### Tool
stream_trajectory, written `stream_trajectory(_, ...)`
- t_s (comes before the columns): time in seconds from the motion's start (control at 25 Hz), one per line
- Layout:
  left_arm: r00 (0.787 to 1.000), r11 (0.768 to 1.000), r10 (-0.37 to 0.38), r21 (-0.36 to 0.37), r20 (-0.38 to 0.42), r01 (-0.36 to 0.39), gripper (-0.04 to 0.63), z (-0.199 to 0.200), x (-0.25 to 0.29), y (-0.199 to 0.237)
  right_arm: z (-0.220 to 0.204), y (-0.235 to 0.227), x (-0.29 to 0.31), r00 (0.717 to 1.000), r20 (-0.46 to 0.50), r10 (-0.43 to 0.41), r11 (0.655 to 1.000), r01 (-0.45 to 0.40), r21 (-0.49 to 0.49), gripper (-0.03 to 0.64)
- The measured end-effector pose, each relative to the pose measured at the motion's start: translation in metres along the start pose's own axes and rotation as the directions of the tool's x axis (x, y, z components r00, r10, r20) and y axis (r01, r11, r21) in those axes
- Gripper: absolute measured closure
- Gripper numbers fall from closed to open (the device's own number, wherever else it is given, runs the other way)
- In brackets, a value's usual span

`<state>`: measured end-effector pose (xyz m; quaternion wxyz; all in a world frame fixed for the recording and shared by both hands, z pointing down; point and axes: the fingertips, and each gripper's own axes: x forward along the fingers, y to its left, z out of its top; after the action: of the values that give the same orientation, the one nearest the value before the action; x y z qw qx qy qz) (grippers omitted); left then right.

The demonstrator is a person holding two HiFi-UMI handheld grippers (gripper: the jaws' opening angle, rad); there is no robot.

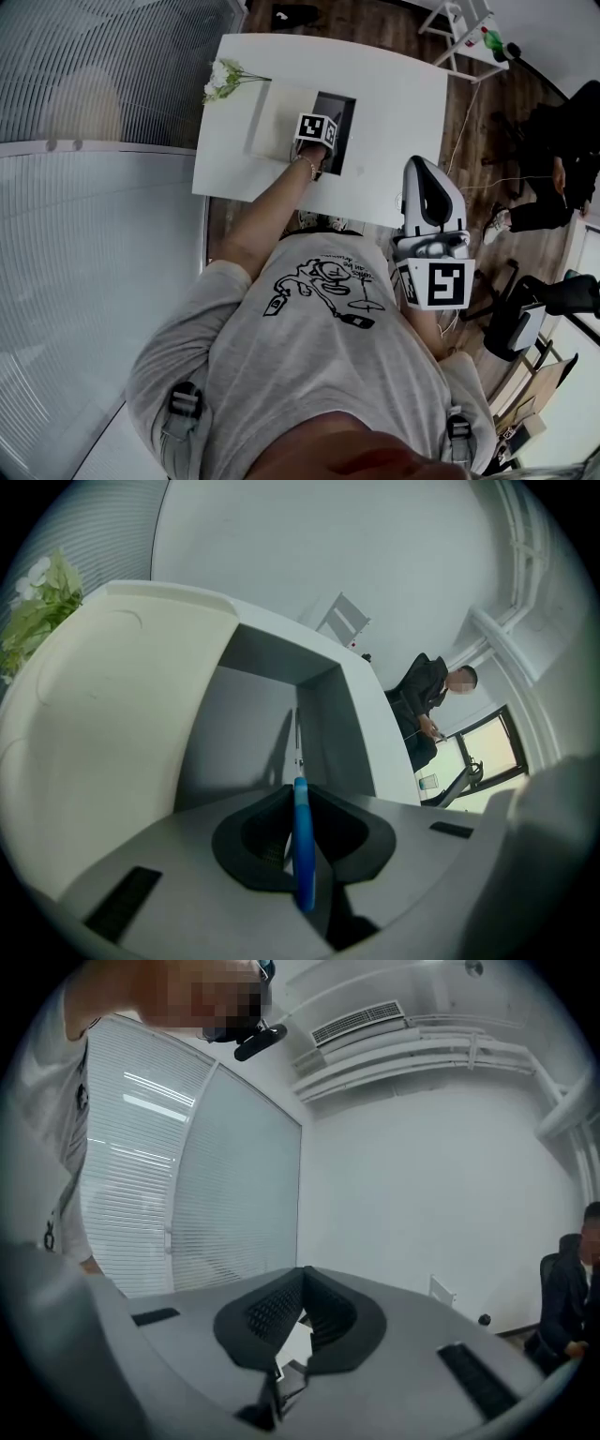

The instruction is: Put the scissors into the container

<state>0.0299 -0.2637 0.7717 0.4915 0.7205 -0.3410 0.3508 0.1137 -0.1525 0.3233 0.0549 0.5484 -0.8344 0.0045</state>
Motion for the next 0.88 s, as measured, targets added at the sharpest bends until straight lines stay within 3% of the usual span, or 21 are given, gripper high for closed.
stream_trajectory(0.24, 1.000, 1.000, -0.015, -0.026, 0.005, 0.015, 0.545, 0.0010, 0.0045, -0.0012, -0.0014, -0.0039, 0.0015, 1.000, -0.003, -0.005, 1.000, 0.005, 0.002, 0.612)
stream_trajectory(0.56, 1.000, 1.000, -0.023, -0.004, -0.017, 0.023, 0.540, -0.0053, 0.0069, -0.0042, -0.0013, -0.0048, 0.0017, 1.000, 0.003, -0.006, 1.000, 0.006, 0.006, 0.612)
stream_trajectory(0.88, 1.000, 1.000, -0.007, 0.028, -0.010, 0.007, 0.478, -0.0065, 0.0050, -0.0048, 0.0000, -0.0020, -0.0008, 1.000, 0.002, -0.004, 1.000, 0.004, 0.003, 0.611)
